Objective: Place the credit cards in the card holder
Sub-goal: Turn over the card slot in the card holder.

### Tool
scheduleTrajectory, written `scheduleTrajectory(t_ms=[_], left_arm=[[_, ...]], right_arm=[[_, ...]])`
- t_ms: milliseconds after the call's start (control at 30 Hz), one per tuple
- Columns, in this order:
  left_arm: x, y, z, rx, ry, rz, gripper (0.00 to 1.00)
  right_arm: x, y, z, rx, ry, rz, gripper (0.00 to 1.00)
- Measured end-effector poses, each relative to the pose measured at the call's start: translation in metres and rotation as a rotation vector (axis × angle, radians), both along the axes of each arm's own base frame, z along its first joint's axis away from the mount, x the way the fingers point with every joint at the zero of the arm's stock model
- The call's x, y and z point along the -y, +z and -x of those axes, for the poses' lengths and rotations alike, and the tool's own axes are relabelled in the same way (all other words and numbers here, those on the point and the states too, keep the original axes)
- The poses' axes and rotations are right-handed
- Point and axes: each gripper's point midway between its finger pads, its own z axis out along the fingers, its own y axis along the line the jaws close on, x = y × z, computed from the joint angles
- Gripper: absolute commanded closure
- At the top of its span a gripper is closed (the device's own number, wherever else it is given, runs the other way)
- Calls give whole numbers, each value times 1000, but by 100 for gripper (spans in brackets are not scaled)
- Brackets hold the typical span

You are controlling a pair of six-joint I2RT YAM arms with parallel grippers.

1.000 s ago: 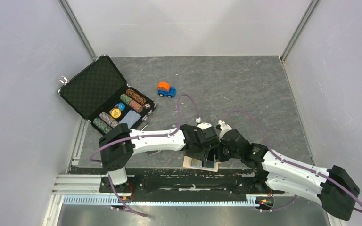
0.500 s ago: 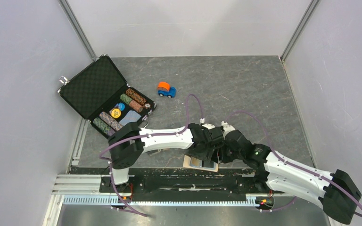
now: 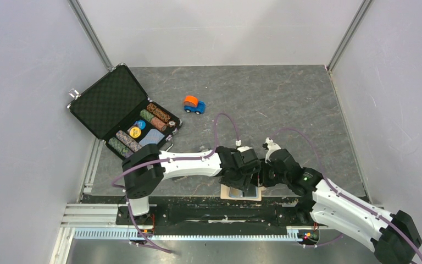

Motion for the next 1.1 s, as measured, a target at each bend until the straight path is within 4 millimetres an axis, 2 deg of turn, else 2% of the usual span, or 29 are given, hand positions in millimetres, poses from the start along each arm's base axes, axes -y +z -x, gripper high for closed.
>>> scheduleTrajectory(t_ms=[267,467,633,900,1100], left_arm=[[11,6,-2,-1,-3,62,29],[35,28,10,-9,-49,186,29],[46,41,13,-11,-66,250,29],[58,40,18,-38,-89,304,28],[58,36,18,-43,-88,293,28]], right_arm=[[6,4,-5,7,-15,-28,60],[9,-1,-6,-1,-24,-22,61],[11,-4,-6,-7,-26,-21,61],[19,-6,-6,-2,-33,9,61],[30,5,-11,35,-66,53,52]])
